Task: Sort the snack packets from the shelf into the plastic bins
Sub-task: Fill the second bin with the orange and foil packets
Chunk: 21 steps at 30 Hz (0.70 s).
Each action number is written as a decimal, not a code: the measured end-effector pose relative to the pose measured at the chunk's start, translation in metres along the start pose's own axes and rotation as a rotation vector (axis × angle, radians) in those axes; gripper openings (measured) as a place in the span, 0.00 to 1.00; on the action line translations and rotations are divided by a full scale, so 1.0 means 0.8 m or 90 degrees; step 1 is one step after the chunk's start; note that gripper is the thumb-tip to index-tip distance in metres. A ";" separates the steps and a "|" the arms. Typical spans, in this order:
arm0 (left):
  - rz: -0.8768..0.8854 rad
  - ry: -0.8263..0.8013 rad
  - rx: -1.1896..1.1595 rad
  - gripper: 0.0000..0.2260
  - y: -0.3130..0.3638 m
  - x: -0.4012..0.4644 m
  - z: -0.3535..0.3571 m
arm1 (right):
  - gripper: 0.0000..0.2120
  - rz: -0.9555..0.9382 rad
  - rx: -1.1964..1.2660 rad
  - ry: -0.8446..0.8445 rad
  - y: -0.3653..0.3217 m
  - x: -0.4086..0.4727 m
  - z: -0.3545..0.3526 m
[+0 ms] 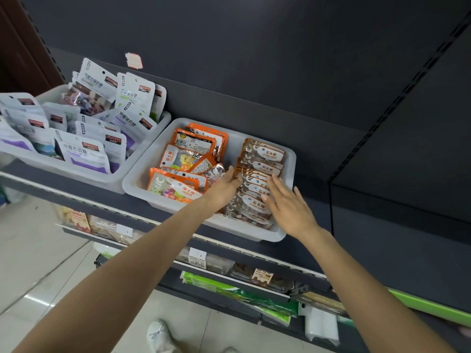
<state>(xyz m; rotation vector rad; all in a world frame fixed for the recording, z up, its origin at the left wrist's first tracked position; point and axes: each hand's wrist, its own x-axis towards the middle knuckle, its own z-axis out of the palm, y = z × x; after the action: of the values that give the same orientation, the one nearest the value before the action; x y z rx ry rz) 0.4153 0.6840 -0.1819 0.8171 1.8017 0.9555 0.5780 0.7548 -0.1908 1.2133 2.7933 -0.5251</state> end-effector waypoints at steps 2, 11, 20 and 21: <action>0.012 -0.022 0.031 0.21 0.004 -0.009 0.006 | 0.28 -0.002 -0.045 -0.035 0.000 -0.001 0.005; 0.241 0.152 0.306 0.19 0.000 -0.040 -0.043 | 0.21 -0.037 0.074 0.118 -0.039 0.002 -0.034; 0.249 0.197 0.393 0.14 -0.031 -0.015 -0.185 | 0.19 -0.026 0.145 0.102 -0.161 0.069 -0.016; 0.253 0.203 0.392 0.14 -0.032 -0.009 -0.199 | 0.19 -0.015 0.150 0.096 -0.174 0.080 -0.012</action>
<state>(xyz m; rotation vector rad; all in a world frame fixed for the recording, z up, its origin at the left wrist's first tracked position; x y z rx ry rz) 0.2678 0.6237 -0.1556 1.5177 2.3082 0.8058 0.4348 0.7146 -0.1533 1.3135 2.9410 -0.8187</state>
